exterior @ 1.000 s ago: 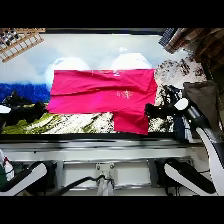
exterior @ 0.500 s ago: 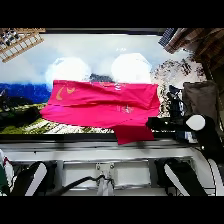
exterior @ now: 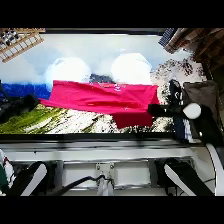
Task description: Fold the clothes and pants, and hang the long-sleeved shirts on hangers.
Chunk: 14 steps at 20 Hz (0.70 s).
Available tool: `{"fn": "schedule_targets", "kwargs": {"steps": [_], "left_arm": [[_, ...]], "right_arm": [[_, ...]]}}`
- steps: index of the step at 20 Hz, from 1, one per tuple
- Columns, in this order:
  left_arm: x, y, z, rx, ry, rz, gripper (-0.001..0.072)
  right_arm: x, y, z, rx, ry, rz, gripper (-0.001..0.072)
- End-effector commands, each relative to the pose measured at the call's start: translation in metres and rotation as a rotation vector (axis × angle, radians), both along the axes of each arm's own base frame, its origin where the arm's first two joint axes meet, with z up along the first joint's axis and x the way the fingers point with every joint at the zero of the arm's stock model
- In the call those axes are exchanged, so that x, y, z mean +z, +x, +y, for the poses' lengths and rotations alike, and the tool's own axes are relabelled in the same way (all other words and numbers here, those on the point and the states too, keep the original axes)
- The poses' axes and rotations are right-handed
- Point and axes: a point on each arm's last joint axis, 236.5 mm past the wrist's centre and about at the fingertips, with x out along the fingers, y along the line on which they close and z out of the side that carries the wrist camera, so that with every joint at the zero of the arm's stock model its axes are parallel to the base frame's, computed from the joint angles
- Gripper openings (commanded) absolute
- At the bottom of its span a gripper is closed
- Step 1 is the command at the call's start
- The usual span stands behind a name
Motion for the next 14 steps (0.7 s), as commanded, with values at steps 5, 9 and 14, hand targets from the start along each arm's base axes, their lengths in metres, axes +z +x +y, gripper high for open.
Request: {"fn": "schedule_targets", "kwargs": {"steps": [5, 9, 14], "left_arm": [[-0.010, 0.114, -0.017, -0.040, 0.034, -0.080, 0.0001], [-0.036, 0.152, -0.015, -0.046, 0.022, -0.046, 0.0001], [-0.081, 0.150, -0.014, -0.036, -0.021, 0.057, 0.0004]], "right_arm": [[-0.019, 0.137, 0.003, -0.001, -0.013, -0.018, 0.0030], [-0.041, 0.181, 0.011, -0.012, 0.021, 0.001, 0.0030], [-0.059, 0.209, 0.006, -0.048, 0.012, -0.011, 0.0357]]}}
